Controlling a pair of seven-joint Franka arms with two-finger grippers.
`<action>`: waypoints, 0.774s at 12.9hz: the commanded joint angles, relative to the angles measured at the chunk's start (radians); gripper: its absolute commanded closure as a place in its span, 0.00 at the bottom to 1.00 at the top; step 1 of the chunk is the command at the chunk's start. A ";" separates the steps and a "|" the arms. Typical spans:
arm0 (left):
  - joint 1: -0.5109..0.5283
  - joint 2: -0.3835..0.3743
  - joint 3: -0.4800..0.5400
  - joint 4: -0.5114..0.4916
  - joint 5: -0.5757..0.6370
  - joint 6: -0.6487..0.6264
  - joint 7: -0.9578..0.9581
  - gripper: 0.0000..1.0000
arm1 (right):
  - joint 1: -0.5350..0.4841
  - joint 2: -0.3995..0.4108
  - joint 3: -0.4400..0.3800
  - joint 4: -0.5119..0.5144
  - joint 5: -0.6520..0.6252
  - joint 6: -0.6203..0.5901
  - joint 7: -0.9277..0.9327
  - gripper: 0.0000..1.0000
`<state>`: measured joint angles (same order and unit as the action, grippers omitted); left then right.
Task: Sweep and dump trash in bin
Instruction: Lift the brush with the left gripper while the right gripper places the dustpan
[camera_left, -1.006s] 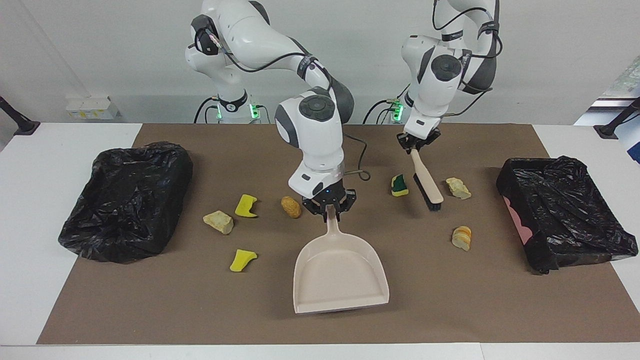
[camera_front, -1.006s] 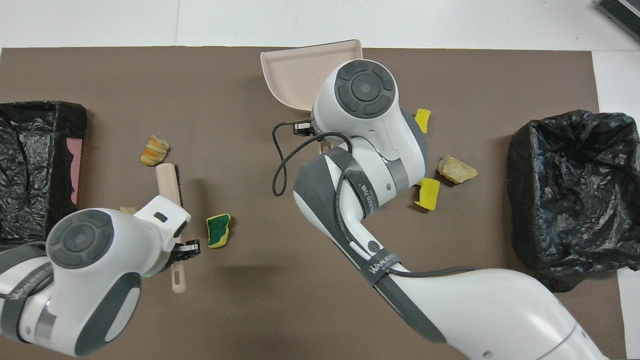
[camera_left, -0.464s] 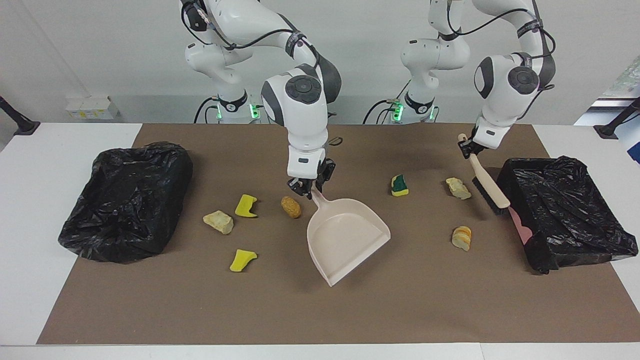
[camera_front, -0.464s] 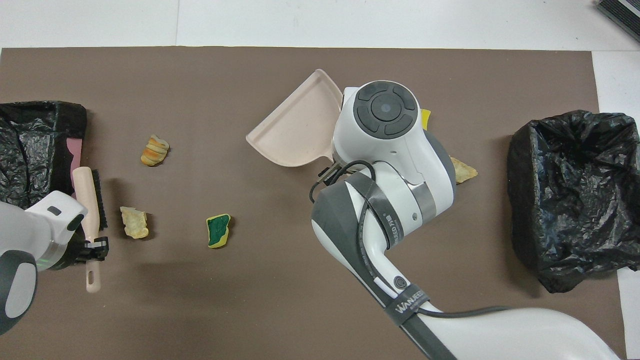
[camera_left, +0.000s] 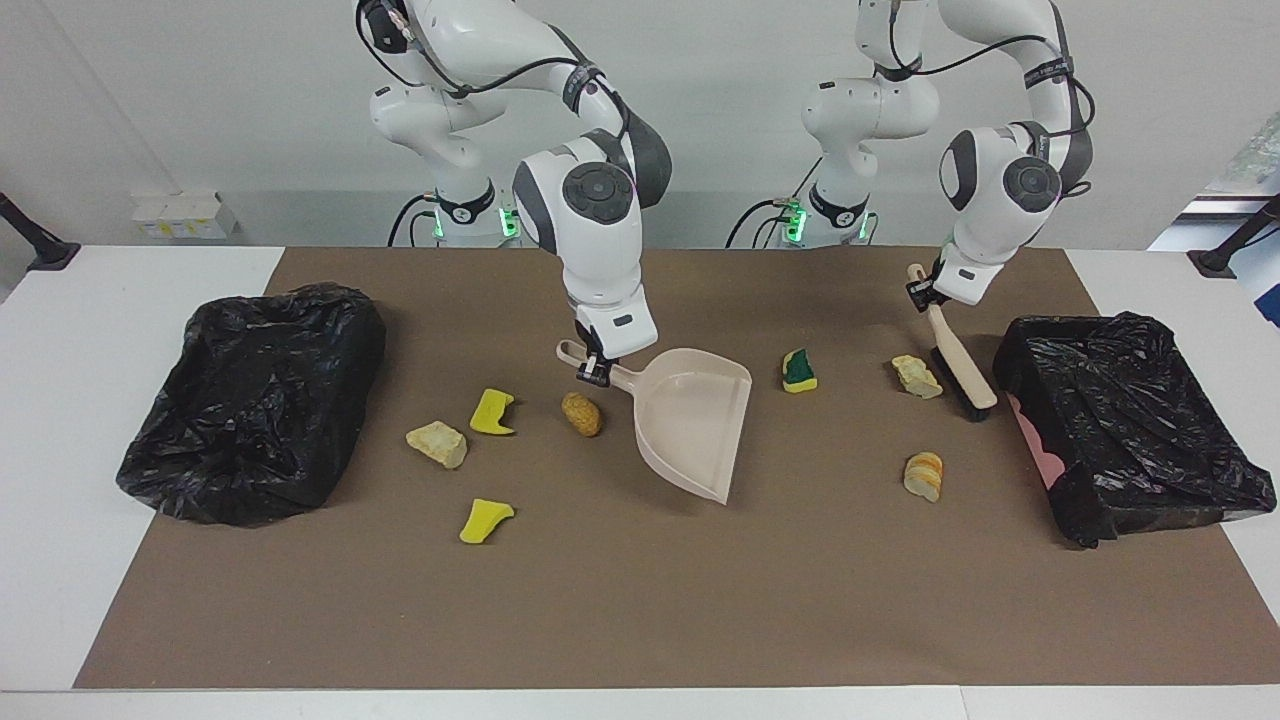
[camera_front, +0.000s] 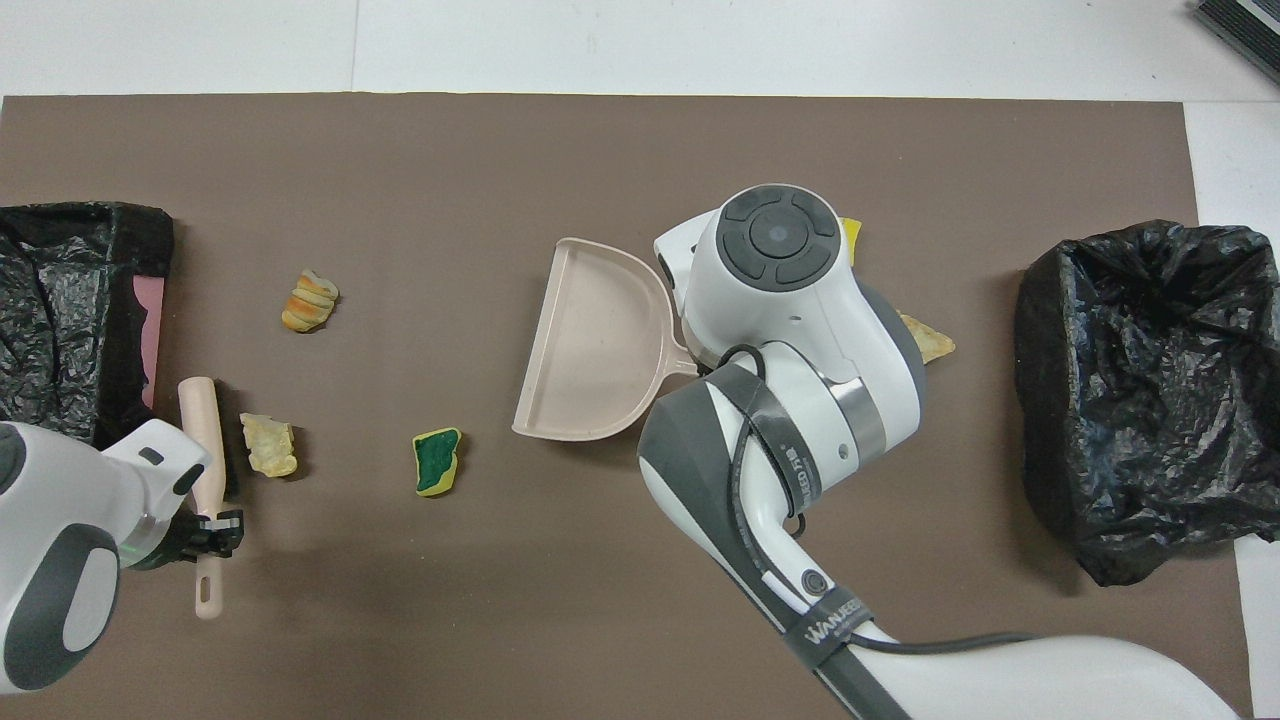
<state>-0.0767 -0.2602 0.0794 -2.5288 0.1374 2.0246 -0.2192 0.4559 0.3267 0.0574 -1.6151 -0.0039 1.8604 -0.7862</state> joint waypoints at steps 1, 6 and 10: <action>-0.125 -0.037 0.005 -0.051 0.018 0.017 -0.104 1.00 | 0.015 -0.104 0.007 -0.149 0.006 0.029 -0.076 1.00; -0.313 -0.028 0.005 -0.058 0.002 0.014 -0.288 1.00 | 0.053 -0.135 0.007 -0.244 -0.062 0.052 -0.125 1.00; -0.351 0.010 0.003 -0.053 -0.096 0.104 -0.270 1.00 | 0.108 -0.098 0.004 -0.275 -0.076 0.126 -0.078 1.00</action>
<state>-0.4050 -0.2583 0.0672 -2.5599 0.0837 2.0628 -0.5088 0.5342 0.2275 0.0598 -1.8621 -0.0618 1.9470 -0.8798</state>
